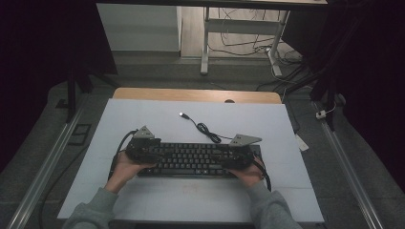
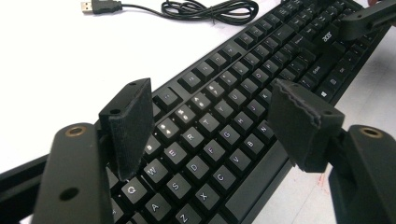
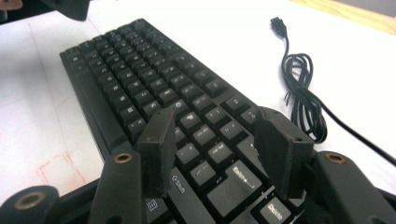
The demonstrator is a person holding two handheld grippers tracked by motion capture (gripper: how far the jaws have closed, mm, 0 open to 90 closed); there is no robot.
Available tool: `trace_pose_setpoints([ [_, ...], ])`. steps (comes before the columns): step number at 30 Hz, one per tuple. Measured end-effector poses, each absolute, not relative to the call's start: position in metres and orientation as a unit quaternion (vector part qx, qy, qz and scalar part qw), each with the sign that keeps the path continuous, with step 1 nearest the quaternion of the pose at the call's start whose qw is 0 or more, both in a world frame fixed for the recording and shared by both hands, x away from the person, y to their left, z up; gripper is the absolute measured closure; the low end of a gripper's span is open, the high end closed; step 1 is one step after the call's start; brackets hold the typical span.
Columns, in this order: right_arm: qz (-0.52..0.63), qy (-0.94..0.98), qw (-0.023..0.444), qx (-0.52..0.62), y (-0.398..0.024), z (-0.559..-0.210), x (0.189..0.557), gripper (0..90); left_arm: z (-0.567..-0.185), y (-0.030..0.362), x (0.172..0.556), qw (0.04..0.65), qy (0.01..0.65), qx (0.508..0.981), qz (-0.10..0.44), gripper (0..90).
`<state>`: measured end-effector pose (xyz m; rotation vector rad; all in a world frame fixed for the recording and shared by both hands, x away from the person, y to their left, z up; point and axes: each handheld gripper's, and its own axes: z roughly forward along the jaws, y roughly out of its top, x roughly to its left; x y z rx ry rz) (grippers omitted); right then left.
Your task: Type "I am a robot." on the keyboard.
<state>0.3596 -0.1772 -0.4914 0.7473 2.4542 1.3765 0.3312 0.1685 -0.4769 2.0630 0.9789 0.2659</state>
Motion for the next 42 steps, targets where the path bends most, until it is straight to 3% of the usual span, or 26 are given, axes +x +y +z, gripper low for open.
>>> trace_pose_setpoints([
  [18,0.472,0.840,0.103,0.248,-0.145,-0.480,0.371,51.7,-0.480,0.167,0.333,0.400,0.388,0.824,0.103,30.4],
  [25,0.453,0.855,0.094,0.235,-0.130,-0.486,0.376,62.1,-0.481,0.166,0.333,0.397,0.387,0.826,0.102,30.3],
  [36,0.423,0.876,0.079,0.218,-0.113,-0.496,0.382,88.3,-0.482,0.166,0.334,0.396,0.387,0.827,0.100,30.0],
  [42,0.411,0.883,0.076,0.216,-0.106,-0.502,0.384,89.7,-0.482,0.166,0.334,0.395,0.387,0.827,0.100,30.0],
])
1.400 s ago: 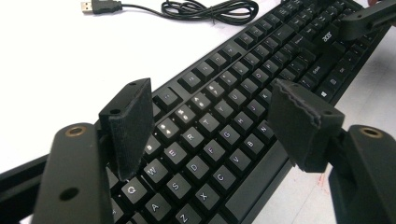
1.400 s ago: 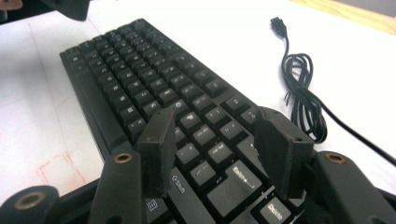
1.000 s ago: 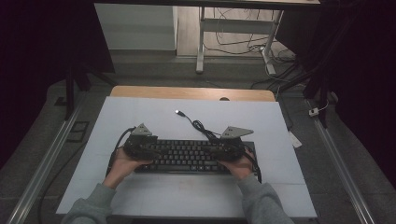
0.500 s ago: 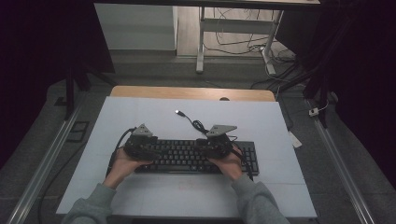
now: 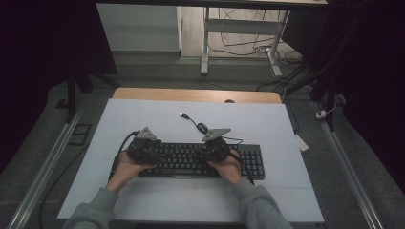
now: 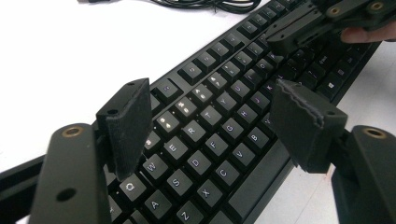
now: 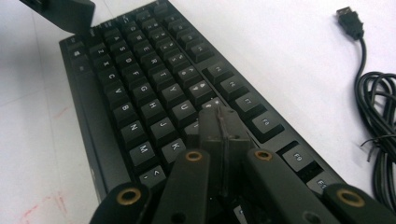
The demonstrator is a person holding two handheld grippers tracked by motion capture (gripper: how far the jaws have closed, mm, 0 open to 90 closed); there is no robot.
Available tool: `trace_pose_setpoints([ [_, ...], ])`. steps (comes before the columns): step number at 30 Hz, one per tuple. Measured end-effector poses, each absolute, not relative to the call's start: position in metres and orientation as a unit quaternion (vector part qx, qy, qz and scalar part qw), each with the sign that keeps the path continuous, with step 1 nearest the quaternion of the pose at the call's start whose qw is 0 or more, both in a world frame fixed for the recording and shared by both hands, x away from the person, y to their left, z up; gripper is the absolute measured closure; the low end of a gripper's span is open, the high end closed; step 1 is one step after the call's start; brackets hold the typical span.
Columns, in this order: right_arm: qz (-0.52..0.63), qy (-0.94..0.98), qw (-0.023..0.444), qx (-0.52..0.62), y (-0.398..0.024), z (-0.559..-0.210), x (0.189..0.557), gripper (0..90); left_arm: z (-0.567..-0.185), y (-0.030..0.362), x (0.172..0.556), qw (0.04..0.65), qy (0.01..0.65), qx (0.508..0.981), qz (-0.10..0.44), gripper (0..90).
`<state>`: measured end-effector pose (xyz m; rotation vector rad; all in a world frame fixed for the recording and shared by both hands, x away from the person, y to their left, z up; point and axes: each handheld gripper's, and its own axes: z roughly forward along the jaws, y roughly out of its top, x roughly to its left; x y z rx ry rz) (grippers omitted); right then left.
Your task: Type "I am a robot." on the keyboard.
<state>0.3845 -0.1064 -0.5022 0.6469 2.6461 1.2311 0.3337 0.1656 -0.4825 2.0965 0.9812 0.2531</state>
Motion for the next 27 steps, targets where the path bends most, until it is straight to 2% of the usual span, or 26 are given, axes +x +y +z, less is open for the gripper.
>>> trace_pose_setpoints([
  [21,0.386,0.893,0.083,0.216,-0.099,-0.516,0.387,89.9,-0.484,0.164,0.333,0.391,0.383,0.831,0.101,29.6],
  [27,0.397,0.887,0.088,0.219,-0.103,-0.511,0.387,89.9,-0.484,0.166,0.333,0.391,0.385,0.829,0.104,29.6],
])
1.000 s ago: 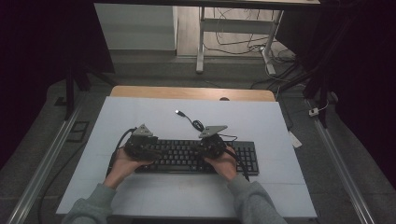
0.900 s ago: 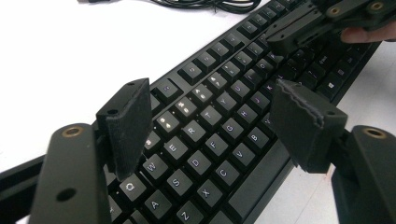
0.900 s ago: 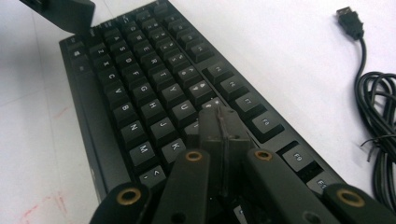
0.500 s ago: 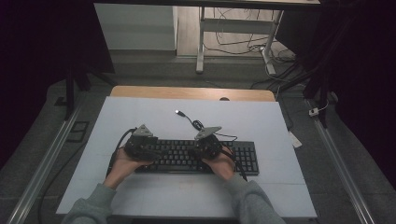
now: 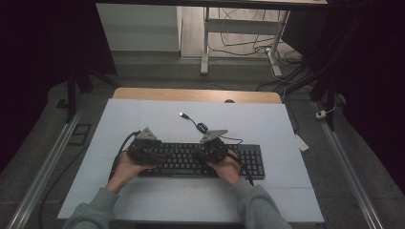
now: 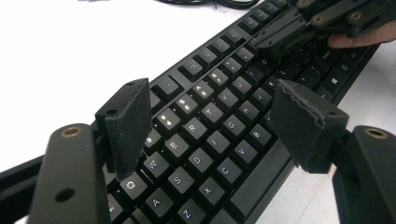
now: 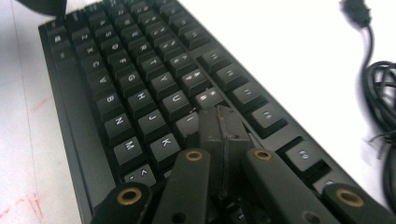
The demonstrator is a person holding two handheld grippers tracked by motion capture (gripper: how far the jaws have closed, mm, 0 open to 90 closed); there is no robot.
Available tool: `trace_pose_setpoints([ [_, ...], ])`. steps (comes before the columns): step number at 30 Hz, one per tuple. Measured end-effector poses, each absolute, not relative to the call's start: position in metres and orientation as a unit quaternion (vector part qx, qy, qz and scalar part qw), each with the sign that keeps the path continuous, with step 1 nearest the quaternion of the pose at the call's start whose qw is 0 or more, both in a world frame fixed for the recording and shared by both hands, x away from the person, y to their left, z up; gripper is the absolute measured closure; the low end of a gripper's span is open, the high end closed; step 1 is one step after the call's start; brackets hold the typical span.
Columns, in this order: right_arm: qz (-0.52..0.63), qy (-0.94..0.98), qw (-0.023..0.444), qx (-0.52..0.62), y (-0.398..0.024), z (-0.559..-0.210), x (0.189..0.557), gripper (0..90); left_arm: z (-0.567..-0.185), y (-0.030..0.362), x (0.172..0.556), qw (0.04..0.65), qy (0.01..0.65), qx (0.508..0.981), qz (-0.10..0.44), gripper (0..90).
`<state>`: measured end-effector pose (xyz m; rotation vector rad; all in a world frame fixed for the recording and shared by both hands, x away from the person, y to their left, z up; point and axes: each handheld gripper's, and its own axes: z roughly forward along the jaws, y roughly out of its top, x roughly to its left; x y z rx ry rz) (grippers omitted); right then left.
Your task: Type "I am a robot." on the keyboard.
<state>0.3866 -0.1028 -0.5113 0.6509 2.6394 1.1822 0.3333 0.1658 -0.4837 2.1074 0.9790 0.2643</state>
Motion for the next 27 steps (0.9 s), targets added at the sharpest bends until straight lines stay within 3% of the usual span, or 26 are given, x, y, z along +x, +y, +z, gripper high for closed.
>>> trace_pose_setpoints([
  [11,0.425,0.870,0.093,0.231,-0.126,-0.502,0.374,89.3,-0.483,0.171,0.333,0.396,0.391,0.823,0.111,29.6],
  [18,0.449,0.850,0.099,0.256,-0.154,-0.495,0.364,67.9,-0.483,0.169,0.333,0.396,0.388,0.825,0.115,29.6],
  [27,0.460,0.841,0.116,0.261,-0.186,-0.497,0.352,55.0,-0.487,0.165,0.333,0.388,0.382,0.830,0.119,30.0],
])
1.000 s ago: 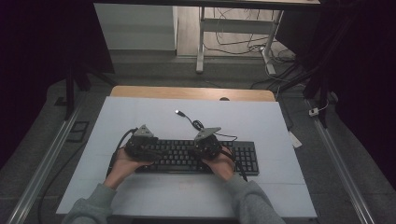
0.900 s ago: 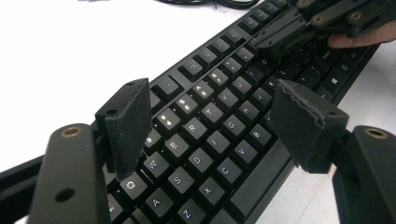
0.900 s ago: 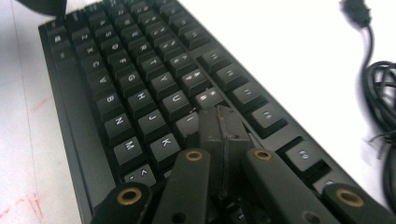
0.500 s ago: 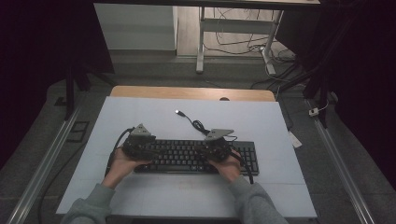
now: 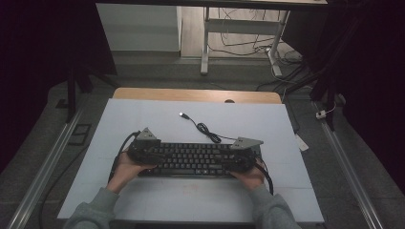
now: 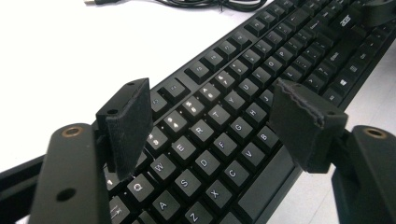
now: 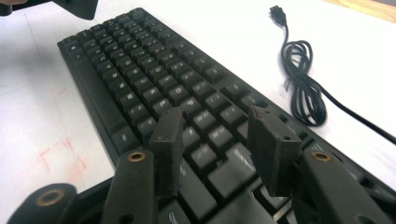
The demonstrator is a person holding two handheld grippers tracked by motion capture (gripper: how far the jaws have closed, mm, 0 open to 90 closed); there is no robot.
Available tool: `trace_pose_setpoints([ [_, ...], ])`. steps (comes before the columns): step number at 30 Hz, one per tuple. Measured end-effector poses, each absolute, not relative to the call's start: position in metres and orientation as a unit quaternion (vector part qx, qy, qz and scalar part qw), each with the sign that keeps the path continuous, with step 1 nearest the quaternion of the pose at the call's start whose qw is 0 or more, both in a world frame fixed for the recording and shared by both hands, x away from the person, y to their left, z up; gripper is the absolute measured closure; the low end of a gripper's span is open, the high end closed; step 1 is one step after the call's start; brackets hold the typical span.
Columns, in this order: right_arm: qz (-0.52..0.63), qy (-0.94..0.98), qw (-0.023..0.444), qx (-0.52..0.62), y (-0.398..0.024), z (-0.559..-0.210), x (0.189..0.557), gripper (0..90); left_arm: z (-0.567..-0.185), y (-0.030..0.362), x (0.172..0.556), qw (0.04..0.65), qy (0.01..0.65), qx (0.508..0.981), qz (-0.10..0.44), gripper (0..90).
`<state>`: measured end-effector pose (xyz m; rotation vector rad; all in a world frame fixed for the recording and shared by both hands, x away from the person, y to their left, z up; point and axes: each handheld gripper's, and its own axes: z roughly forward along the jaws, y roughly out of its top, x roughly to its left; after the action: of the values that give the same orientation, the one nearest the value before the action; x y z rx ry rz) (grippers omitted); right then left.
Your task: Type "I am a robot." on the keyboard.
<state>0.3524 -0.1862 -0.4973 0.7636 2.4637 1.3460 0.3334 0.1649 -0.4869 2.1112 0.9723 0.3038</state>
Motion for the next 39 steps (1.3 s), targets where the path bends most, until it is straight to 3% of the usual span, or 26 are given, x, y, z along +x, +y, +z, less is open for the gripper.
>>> trace_pose_setpoints([
  [11,0.455,0.844,0.121,0.256,-0.194,-0.501,0.345,51.1,-0.488,0.163,0.333,0.397,0.375,0.828,0.128,34.8],
  [20,0.447,0.850,0.120,0.251,-0.191,-0.504,0.346,50.5,-0.492,0.161,0.335,0.404,0.363,0.830,0.127,62.7],
  [26,0.440,0.854,0.122,0.249,-0.190,-0.505,0.346,50.2,-0.497,0.157,0.339,0.392,0.352,0.842,0.115,87.7],
  [39,0.434,0.857,0.123,0.248,-0.188,-0.506,0.346,50.2,-0.509,0.139,0.352,0.357,0.349,0.860,0.106,89.0],
])
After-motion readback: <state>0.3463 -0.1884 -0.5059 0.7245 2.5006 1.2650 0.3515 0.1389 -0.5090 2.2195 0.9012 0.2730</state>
